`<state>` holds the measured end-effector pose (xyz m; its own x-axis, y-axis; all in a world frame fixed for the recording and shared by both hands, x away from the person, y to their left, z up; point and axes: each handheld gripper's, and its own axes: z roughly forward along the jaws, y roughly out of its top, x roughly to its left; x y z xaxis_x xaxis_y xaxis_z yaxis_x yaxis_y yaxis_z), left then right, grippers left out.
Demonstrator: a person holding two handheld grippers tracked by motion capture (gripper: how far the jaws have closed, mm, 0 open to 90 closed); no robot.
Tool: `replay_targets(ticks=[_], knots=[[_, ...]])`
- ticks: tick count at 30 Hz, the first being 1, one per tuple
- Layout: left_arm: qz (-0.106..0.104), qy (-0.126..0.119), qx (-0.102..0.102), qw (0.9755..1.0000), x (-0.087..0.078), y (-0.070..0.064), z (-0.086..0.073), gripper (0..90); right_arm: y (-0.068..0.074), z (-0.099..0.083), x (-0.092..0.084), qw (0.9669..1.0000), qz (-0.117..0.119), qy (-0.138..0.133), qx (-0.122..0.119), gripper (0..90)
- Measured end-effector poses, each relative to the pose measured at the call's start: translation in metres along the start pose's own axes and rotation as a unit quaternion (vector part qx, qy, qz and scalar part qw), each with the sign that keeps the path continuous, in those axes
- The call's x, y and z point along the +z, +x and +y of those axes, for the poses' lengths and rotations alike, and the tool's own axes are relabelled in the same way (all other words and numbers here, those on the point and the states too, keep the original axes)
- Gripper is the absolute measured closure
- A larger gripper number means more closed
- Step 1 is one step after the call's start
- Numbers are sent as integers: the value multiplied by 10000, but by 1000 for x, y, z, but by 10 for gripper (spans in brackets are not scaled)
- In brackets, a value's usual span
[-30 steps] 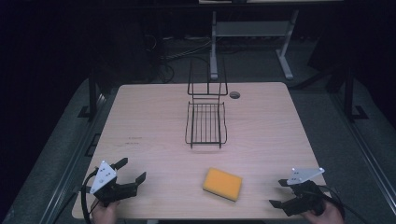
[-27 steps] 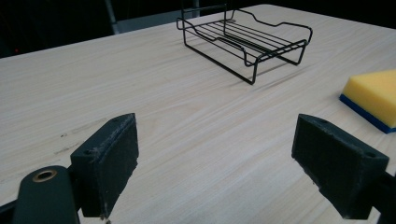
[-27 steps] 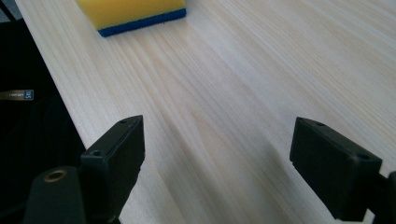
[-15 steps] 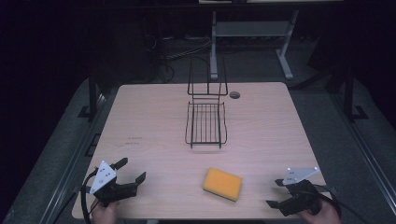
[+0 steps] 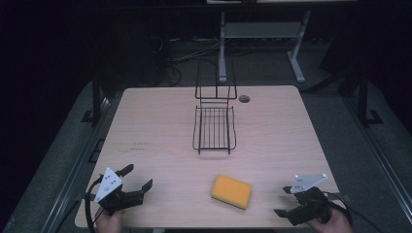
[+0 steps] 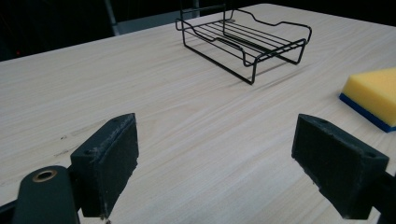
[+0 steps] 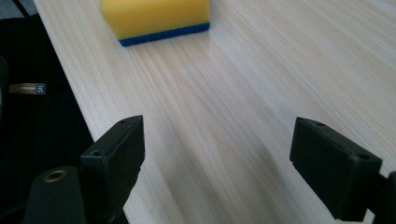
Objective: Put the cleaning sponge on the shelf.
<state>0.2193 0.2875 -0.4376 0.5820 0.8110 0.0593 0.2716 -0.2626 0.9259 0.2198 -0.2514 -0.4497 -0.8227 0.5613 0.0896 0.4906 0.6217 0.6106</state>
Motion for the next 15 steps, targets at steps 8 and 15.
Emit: replay_targets(ticks=[8,15], knots=[[8,-33,-44,10000,-1,4,-1,140,2,16,6,9998,79,70,-157,169],[53,-34,-101,9999,-3,6,-1,140,8,28,9,9991,107,235,-325,167]])
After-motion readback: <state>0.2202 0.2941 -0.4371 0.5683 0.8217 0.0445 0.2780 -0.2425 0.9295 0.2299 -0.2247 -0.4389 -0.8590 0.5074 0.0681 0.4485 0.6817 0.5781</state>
